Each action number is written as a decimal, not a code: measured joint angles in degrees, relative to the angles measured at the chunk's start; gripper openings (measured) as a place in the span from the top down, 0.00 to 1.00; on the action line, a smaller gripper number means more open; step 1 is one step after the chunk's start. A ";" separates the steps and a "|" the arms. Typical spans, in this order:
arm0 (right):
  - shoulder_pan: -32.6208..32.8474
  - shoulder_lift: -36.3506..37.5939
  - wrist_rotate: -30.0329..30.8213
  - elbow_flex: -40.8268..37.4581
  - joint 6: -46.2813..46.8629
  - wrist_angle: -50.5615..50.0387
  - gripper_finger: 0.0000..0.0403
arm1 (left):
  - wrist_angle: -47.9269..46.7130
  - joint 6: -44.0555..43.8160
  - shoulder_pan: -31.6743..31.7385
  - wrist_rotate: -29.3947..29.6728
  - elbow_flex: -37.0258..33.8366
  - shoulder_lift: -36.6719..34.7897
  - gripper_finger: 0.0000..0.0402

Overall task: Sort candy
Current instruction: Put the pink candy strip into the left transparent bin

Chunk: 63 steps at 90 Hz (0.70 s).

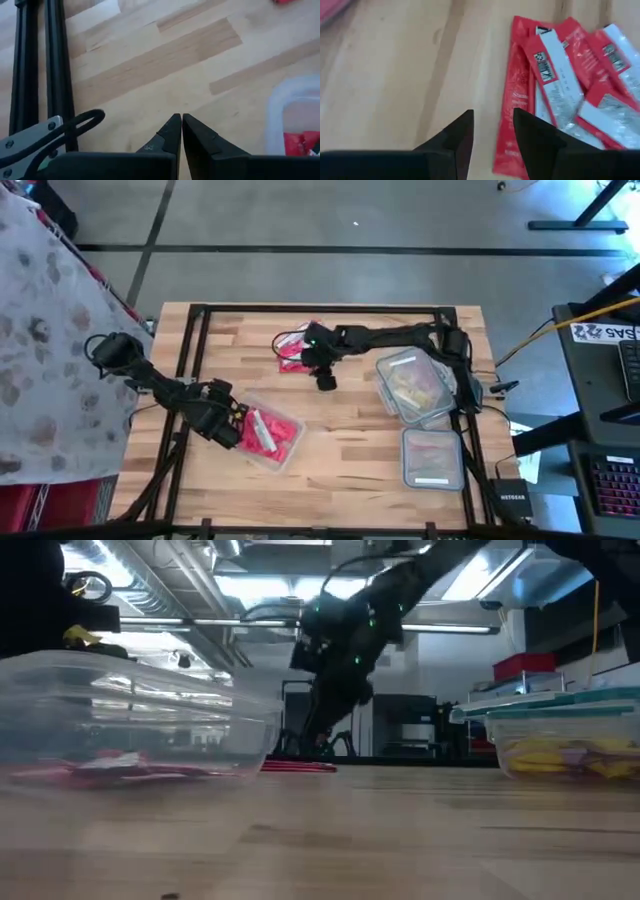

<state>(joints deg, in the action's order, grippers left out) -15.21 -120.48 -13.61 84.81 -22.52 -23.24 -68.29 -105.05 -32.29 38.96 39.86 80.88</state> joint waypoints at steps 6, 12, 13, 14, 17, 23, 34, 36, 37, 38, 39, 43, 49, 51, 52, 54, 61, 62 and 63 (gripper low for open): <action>-0.21 -2.02 0.70 -0.26 1.03 1.12 0.69 | 0.16 0.01 0.04 1.09 0.00 0.00 1.00; -0.17 -3.91 1.76 -0.22 2.22 1.65 0.69 | 0.26 -0.01 0.04 1.30 0.00 0.00 1.00; -0.16 -4.01 1.92 -0.20 2.53 1.63 0.69 | 0.28 -0.01 0.04 1.31 0.00 0.00 1.00; -0.15 -4.12 2.09 -0.18 2.82 1.60 0.70 | 0.32 -0.01 0.04 1.30 -0.01 0.00 1.00; -0.18 -4.52 2.08 -0.03 3.36 1.33 0.70 | 0.39 -0.01 0.04 1.29 -0.02 0.00 1.00; -0.21 -4.86 -0.39 0.09 3.88 -0.50 0.72 | 0.65 -0.03 0.02 1.15 -0.02 0.00 1.00; 0.32 -4.07 -10.09 -0.02 3.65 -6.57 0.77 | 1.68 1.84 0.02 1.06 1.30 -0.89 1.00; 0.51 -3.66 -12.10 -0.19 3.04 -7.97 0.77 | 1.54 3.40 0.02 0.95 2.08 -1.34 1.00; 0.63 -3.55 -12.97 -0.22 2.69 -8.67 0.78 | 1.45 4.26 0.02 0.90 2.48 -1.61 1.00; 0.78 -3.41 -13.84 -0.25 2.37 -9.31 0.78 | 1.39 5.24 0.02 0.83 2.85 -1.89 1.00; 0.95 -3.22 -14.72 -0.30 2.08 -9.88 0.78 | 1.32 6.20 0.00 0.74 3.21 -2.16 1.00; 1.27 -2.18 -16.15 -0.53 1.06 -11.51 0.78 | 0.58 9.54 -0.11 -0.10 4.62 -3.31 1.00; 1.64 -0.14 -15.30 -0.51 0.18 -11.94 0.78 | -1.09 12.85 -0.13 -1.77 6.78 -5.11 1.00; 1.64 0.62 -14.51 -0.44 0.03 -11.86 0.78 | -1.40 13.87 -0.13 -2.25 7.49 -5.89 1.00; 1.62 0.94 -14.10 -0.41 0.02 -11.79 0.78 | -1.48 14.40 -0.16 -2.51 7.84 -6.26 1.00; 1.51 1.49 -13.41 -0.33 -0.01 -11.64 0.78 | -1.68 15.46 -0.30 -3.14 8.51 -6.98 1.00; 1.32 2.37 -10.81 -0.18 0.94 -10.71 0.76 | -1.17 18.97 -1.42 -6.71 9.96 -9.39 1.00; 1.29 2.36 -10.33 -0.20 1.20 -10.75 0.75 | -1.07 19.19 -1.65 -7.56 10.10 -9.64 1.00; 1.28 2.34 -9.77 -0.22 1.42 -10.79 0.75 | -0.96 19.40 -1.88 -8.44 10.23 -9.87 1.00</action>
<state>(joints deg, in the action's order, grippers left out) -13.93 -118.14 -23.39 84.59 -21.09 -34.03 -69.25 -85.65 -34.17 30.53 50.09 71.01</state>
